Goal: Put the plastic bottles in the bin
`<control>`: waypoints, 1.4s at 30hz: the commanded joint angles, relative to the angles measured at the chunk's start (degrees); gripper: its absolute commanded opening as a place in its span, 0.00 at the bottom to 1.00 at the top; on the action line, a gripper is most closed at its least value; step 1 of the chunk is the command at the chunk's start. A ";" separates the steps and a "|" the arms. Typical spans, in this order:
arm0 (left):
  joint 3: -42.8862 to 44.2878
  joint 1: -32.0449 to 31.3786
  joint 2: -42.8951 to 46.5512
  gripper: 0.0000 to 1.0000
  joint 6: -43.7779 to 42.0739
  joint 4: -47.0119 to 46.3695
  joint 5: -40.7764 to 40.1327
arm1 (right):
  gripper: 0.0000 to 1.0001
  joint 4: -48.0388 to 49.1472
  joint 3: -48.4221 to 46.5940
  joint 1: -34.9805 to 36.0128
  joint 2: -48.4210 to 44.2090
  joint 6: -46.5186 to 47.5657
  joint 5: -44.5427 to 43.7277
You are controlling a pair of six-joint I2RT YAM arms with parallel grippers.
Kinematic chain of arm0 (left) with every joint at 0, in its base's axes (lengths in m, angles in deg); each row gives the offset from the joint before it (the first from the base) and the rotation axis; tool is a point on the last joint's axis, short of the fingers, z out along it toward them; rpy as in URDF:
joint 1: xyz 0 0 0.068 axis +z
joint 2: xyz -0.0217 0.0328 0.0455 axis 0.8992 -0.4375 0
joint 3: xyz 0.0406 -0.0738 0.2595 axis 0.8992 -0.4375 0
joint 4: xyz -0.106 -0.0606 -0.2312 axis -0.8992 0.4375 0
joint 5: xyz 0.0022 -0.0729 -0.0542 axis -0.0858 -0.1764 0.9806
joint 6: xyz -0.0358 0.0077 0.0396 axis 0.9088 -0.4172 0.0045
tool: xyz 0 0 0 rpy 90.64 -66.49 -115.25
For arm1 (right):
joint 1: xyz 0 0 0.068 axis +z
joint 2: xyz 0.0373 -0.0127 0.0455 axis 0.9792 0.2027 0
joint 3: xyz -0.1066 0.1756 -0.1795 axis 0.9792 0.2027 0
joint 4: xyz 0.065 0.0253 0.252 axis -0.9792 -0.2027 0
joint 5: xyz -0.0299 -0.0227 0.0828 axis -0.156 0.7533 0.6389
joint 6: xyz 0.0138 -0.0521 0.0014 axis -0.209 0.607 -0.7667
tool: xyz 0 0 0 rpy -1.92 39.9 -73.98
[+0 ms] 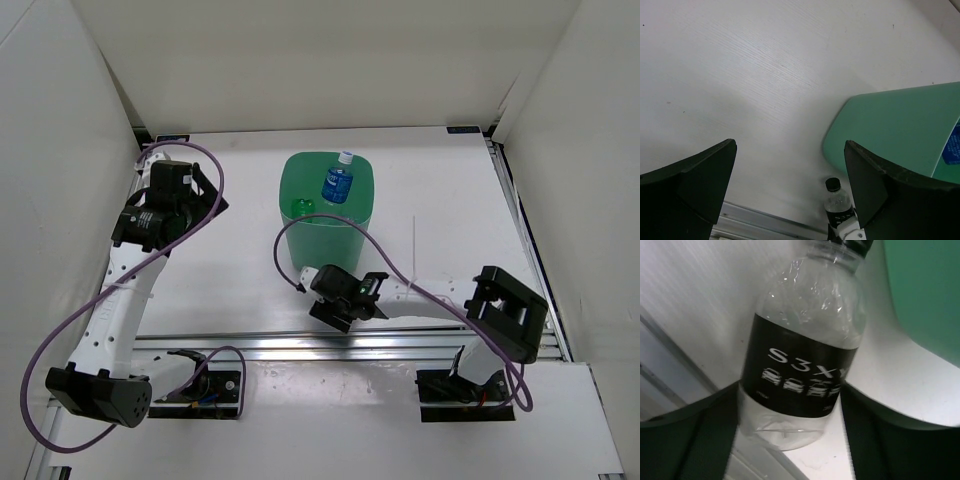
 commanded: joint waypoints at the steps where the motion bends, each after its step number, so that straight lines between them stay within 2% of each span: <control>1: -0.44 0.26 1.95 0.99 -0.36 0.93 0.06 | 0.74 -0.85 -2.89 -0.58 0.07 -2.31 5.55; 2: -0.44 0.26 1.95 0.99 -0.36 0.93 -0.64 | 0.63 -3.73 -3.85 -0.58 0.07 -3.37 6.78; 4: -0.44 0.26 1.95 0.99 -0.36 1.45 -1.25 | 0.52 -7.87 -8.66 -1.11 0.07 -5.04 7.49; 5: -0.44 0.26 1.95 0.99 -0.36 1.45 -1.95 | 0.40 -12.85 -10.78 -1.11 0.07 -6.09 7.50; 7: -0.96 0.26 2.47 0.99 0.25 1.98 -2.66 | 0.29 -18.06 -15.35 -1.11 -0.62 -9.60 10.39; 8: -0.96 0.26 2.47 0.99 0.25 2.50 -2.66 | 0.24 -23.05 -20.60 -0.59 -1.24 -10.83 11.27; 11: -1.67 0.78 3.08 0.99 1.48 2.51 -3.72 | 0.23 -30.63 -30.37 1.34 -4.40 -14.27 13.12; 12: -2.19 0.78 3.09 0.99 1.48 2.51 -4.42 | 0.23 -31.44 -37.28 1.35 -5.89 -14.80 11.21; 15: -3.59 1.40 3.62 0.99 1.48 2.51 -4.42 | 0.23 -33.90 -48.03 0.57 -6.52 -16.74 5.14; 17: -3.60 1.40 3.62 0.99 1.48 2.51 -4.42 | 0.25 -35.13 -58.32 -2.93 -5.21 -15.69 2.67; 19: -4.13 1.93 3.09 0.99 1.48 1.90 -4.42 | 0.33 -36.98 -65.87 -7.06 -1.61 -13.32 3.27; 20: -4.13 1.93 3.09 0.99 2.01 1.89 -4.42 | 0.36 -36.99 -65.91 -8.04 -0.55 -12.09 3.28; 21: -4.13 1.93 2.48 0.99 2.01 1.89 -4.42 | 0.52 -34.03 -64.26 -9.53 -0.54 -12.77 4.59; 24: -4.13 1.93 1.95 0.99 2.01 1.28 -4.42 | 0.78 -36.69 -63.01 -14.73 3.40 -18.12 7.67; 25: -3.52 1.93 1.42 0.99 2.01 1.28 -4.42 | 0.98 -36.72 -62.49 -15.52 4.20 -18.14 8.81; 28: -2.98 1.93 1.42 0.99 2.01 1.28 -4.42 | 1.00 -36.72 -61.34 -15.53 3.68 -18.14 10.14; 32: -2.46 1.93 1.95 0.99 2.88 2.06 -7.84 | 1.00 -38.83 -66.87 -16.05 0.09 -19.28 2.33; 35: -1.23 1.93 2.47 0.99 5.87 5.65 -13.36 | 1.00 -43.12 -67.58 -19.90 -1.77 -24.45 -0.41; 38: -1.23 1.93 3.97 0.99 7.02 7.25 -18.38 | 1.00 -51.12 -66.45 -27.02 -1.77 -30.61 3.71; 42: -3.23 1.93 6.16 0.99 9.56 10.68 -27.43 | 1.00 -52.98 -62.49 -34.22 -5.81 -33.51 10.03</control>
